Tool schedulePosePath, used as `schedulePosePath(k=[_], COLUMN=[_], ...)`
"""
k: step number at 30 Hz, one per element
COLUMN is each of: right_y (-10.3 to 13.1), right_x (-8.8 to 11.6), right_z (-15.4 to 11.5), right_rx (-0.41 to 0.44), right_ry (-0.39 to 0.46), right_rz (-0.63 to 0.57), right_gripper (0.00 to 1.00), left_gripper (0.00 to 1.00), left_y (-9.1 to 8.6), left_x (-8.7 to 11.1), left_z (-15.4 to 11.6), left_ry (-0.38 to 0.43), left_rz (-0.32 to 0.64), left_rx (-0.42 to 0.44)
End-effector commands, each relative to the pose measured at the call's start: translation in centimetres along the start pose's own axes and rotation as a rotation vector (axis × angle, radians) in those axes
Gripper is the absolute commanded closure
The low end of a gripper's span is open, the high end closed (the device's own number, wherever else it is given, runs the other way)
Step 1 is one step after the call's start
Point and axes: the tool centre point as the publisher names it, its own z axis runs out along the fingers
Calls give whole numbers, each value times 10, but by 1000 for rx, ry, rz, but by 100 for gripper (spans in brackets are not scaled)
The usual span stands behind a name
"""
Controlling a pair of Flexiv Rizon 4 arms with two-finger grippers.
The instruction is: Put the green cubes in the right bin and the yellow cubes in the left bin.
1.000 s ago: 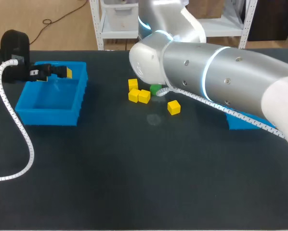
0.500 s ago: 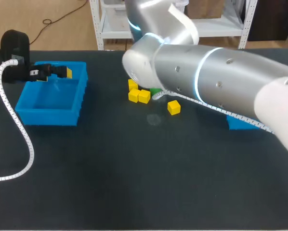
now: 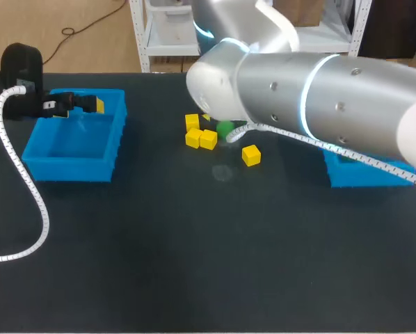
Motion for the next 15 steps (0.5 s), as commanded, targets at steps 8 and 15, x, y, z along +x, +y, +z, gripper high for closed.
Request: schedulePosePath(k=[8, 15], right_y=[4, 9], right_x=[10, 10], right_z=[9, 22], right_rx=[-23, -27], right_ry=[-8, -3], right_rz=[141, 177], right_gripper=[0, 0], left_gripper=[0, 0], left_y=[1, 1], left_x=[1, 1], left_z=[0, 0], left_ry=[-6, -6], left_rz=[1, 1], left_rx=[7, 7])
